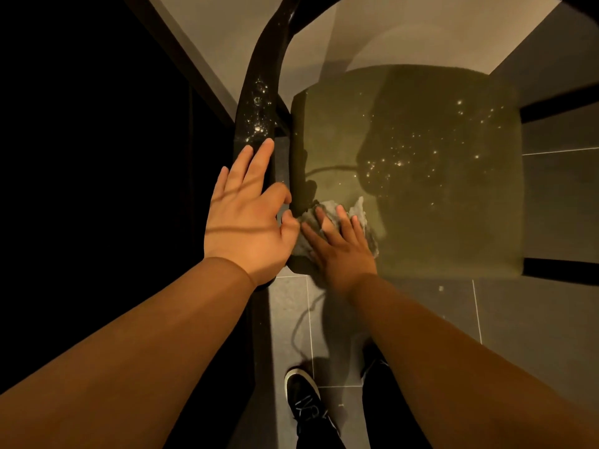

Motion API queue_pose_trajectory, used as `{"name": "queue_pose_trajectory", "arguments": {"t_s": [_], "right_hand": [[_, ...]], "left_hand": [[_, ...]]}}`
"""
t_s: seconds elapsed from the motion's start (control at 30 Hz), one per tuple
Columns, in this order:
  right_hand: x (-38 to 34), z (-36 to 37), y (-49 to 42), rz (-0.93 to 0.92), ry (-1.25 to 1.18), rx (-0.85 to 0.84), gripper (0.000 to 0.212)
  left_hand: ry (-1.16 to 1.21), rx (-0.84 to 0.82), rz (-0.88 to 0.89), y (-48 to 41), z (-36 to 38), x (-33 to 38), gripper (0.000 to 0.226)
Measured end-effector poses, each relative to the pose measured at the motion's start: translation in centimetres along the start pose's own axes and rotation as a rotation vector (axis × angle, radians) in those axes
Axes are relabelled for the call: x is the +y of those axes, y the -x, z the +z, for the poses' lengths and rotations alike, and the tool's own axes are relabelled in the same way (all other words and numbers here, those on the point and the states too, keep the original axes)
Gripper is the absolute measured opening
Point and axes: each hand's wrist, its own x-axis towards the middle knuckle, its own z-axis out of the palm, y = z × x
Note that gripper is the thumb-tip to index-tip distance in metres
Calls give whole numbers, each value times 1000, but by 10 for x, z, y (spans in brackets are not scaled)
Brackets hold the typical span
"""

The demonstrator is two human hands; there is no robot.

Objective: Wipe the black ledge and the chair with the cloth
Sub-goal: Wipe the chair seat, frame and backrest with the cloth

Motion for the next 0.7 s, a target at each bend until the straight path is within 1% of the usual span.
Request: {"name": "queue_pose_trajectory", "arguments": {"t_s": [0.07,0.13,0.17,0.23,0.27,0.3,0.33,0.37,0.4,0.43,0.5,0.53,0.57,0.6,0.7], "right_hand": [[18,-1,3,-34,16,14,78],[37,-7,8,-18,-10,20,81],[47,-9,12,-6,-14,32,77],[68,-16,22,34,-12,112,65],[79,-21,26,106,-30,136,63],[86,-26,30,220,-60,156,63],[89,-30,31,342,-102,168,64],[85,-32,30,414,-140,183,66],[76,-32,28,403,-165,191,71],[63,-30,25,304,-184,181,76],[36,-22,21,3,-210,84,82],[27,-21,20,-94,-196,28,82],[26,-18,18,-129,-170,-13,83],[29,-17,18,-124,-137,-33,83],[56,-21,29,-36,-70,-33,77]], "left_hand": [[10,0,-3,0,-1,1,23],[14,-4,-12,0,-3,3,28],[20,-5,-18,0,-4,5,29],[33,-4,-34,0,-5,6,29],[31,-2,-40,1,-5,6,29],[25,0,-41,1,-6,7,30],[20,2,-37,0,-6,7,31],[18,5,-31,-1,-5,7,32],[17,7,-28,-1,-5,7,33],[12,7,-27,-1,-5,7,33],[-8,6,-30,0,-5,7,31],[-11,5,-29,0,-5,7,30],[-6,6,-27,0,-5,7,29],[5,10,-26,0,-5,7,29],[39,34,-20,2,-5,7,27]]}}
